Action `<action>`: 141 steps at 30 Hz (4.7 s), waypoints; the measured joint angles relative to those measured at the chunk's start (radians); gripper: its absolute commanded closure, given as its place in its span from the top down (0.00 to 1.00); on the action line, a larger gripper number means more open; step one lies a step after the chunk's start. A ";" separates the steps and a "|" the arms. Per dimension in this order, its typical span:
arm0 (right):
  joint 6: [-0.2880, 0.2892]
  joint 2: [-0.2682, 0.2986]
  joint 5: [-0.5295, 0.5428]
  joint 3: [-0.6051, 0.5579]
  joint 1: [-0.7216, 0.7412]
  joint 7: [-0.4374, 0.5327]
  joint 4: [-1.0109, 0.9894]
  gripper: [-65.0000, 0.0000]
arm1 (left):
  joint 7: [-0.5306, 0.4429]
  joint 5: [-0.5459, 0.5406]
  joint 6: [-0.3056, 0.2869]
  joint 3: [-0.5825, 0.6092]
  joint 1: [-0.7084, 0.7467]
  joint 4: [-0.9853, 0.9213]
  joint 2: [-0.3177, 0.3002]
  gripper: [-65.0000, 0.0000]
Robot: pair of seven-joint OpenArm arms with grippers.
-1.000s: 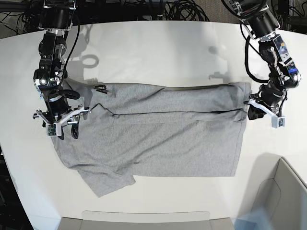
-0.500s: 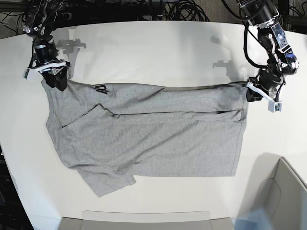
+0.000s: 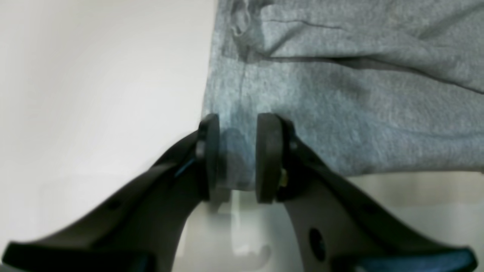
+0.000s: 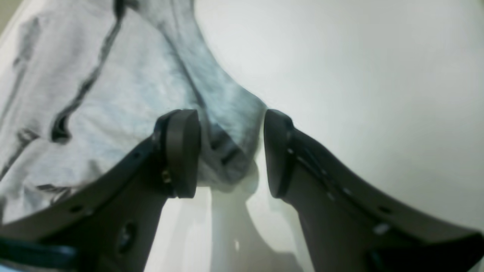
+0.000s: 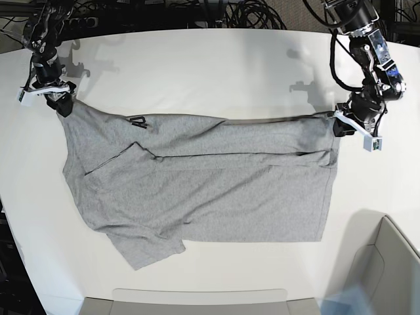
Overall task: Fold the T-shirt properly
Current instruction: 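Drag both held corners back to flatten the folded shirt, then release the right gripper and move it to the shirt's hem corner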
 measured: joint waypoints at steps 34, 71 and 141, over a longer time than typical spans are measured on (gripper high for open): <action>0.000 0.043 -0.001 -0.003 0.021 -0.063 -0.012 0.43 | 0.261 0.000 -0.135 -0.158 -0.134 -0.114 0.019 0.36; 0.269 0.049 -0.241 0.196 0.030 -0.234 0.011 0.00 | 0.187 -0.020 -0.140 -0.150 0.087 -0.011 0.012 0.00; 0.444 -0.192 -0.979 -0.069 0.682 -0.226 -0.139 0.43 | 0.220 0.008 -0.136 -0.242 0.190 0.387 0.018 0.21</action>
